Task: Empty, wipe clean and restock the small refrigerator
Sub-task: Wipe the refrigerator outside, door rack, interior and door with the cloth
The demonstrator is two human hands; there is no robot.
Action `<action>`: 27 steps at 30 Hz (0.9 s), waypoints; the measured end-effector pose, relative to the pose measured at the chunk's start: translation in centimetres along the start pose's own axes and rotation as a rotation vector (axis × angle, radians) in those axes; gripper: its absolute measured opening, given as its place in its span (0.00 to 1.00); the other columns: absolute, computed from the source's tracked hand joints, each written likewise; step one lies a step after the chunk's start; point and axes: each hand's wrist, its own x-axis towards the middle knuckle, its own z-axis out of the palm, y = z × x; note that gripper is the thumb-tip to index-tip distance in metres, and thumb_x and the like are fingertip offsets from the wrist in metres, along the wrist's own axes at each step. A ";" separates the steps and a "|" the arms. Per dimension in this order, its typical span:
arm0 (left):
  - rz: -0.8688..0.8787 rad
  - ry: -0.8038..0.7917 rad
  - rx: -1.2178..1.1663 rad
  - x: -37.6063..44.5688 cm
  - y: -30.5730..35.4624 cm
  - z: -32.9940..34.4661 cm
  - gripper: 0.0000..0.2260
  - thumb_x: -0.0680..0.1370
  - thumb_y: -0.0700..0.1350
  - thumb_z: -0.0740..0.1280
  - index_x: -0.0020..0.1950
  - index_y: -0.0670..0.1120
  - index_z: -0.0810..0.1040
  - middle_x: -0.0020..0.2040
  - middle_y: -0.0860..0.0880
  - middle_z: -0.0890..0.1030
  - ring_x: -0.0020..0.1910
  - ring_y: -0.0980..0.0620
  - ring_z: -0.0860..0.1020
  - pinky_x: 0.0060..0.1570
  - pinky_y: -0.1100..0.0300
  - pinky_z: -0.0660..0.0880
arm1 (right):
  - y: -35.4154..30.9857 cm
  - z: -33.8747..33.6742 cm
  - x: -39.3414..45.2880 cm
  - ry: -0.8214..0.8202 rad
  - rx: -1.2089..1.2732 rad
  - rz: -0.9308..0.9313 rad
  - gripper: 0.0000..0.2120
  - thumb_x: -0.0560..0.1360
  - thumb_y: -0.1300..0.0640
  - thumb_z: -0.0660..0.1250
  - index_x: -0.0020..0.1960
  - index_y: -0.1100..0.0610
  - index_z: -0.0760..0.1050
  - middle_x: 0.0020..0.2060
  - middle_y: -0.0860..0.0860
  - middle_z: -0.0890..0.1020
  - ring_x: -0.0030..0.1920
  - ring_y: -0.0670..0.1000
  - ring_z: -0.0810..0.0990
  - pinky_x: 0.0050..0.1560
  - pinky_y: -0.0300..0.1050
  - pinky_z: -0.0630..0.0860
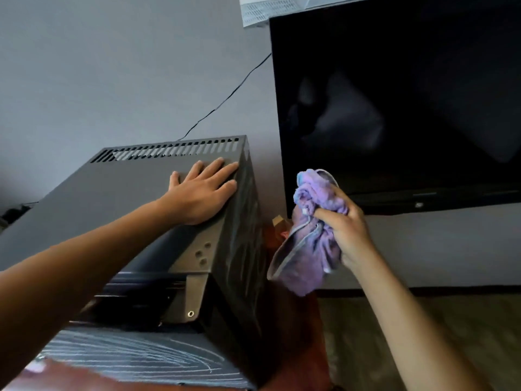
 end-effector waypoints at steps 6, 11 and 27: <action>-0.028 0.015 -0.053 0.1 -0.6 0.3 0.29 0.77 0.68 0.37 0.79 0.71 0.43 0.83 0.63 0.44 0.82 0.50 0.40 0.76 0.32 0.38 | -0.2 3.7 8.7 -0.095 -0.169 -0.069 0.28 0.70 0.71 0.72 0.67 0.53 0.80 0.56 0.46 0.85 0.53 0.41 0.83 0.53 0.31 0.75; -0.049 0.028 -0.049 0.2 -0.6 0.5 0.28 0.77 0.69 0.38 0.79 0.72 0.43 0.82 0.65 0.43 0.83 0.48 0.40 0.76 0.31 0.39 | -1.0 10.0 15.0 -0.188 -0.352 -0.137 0.29 0.68 0.55 0.69 0.69 0.45 0.77 0.59 0.51 0.84 0.59 0.54 0.82 0.60 0.45 0.78; -0.075 0.056 -0.065 0.2 0.0 0.5 0.29 0.78 0.64 0.36 0.81 0.68 0.46 0.83 0.61 0.44 0.83 0.49 0.42 0.77 0.33 0.41 | 0.9 14.4 6.4 -0.017 -0.245 -0.271 0.22 0.74 0.34 0.64 0.59 0.48 0.76 0.53 0.49 0.83 0.53 0.50 0.82 0.55 0.53 0.79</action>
